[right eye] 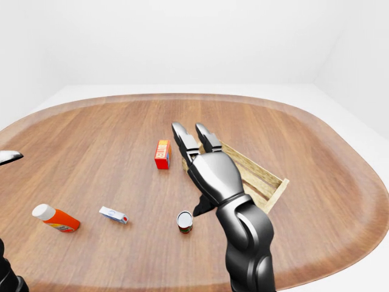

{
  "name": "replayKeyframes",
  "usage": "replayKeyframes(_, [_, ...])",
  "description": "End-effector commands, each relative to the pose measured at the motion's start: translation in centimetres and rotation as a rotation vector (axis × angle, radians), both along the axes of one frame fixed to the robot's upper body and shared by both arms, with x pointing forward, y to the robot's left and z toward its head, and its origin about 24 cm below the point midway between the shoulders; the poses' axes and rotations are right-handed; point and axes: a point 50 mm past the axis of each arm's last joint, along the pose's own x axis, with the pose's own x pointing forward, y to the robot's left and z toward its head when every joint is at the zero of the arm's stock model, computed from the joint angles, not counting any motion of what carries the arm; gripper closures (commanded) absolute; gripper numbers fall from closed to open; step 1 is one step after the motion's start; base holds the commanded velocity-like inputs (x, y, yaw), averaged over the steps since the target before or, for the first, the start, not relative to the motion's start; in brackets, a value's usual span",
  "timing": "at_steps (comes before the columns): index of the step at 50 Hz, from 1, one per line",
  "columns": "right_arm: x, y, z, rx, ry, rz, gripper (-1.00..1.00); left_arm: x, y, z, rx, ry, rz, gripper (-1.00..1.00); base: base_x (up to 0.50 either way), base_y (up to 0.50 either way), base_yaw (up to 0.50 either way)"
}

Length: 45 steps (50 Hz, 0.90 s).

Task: Pick up the tomato sauce, and put it in the wooden tray.

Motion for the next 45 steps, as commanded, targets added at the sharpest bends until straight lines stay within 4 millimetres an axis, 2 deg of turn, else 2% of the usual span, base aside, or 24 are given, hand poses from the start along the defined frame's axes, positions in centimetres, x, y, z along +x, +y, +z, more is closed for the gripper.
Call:
replayKeyframes(1, [0.3, 1.1, -4.0, -0.049, 0.191, 0.021, -1.0, 0.1, -0.1, 0.0, 0.001, 0.003, -0.001, -1.0, 0.0, 0.0, 0.0])
replayKeyframes(5, [0.2, 1.3, -4.3, -0.052, 0.205, 0.028, -1.0, 0.1, 0.0, -0.1, 0.001, 0.005, 0.0, -1.0, 0.0, 0.0, 0.0])
replayKeyframes(25, [-0.6, 2.6, -8.7, -0.113, 0.402, 0.089, -1.0, 0.2, 0.0, -0.1, 0.002, 0.007, 0.0, -1.0, 0.0, 0.0, 0.0])
replayKeyframes(39, [0.2, 3.3, -12.8, -0.098, 0.599, 0.149, -1.0, 0.2, 0.0, -0.1, 0.001, 0.008, 0.001, -1.0, 0.0, 0.0, 0.0])
replayKeyframes(45, [0.5, 3.2, -13.3, -0.114, 0.618, 0.141, -1.0, 0.1, 0.0, -0.2, 0.001, 0.009, 0.0, -1.0, 0.0, 0.0, 0.0])
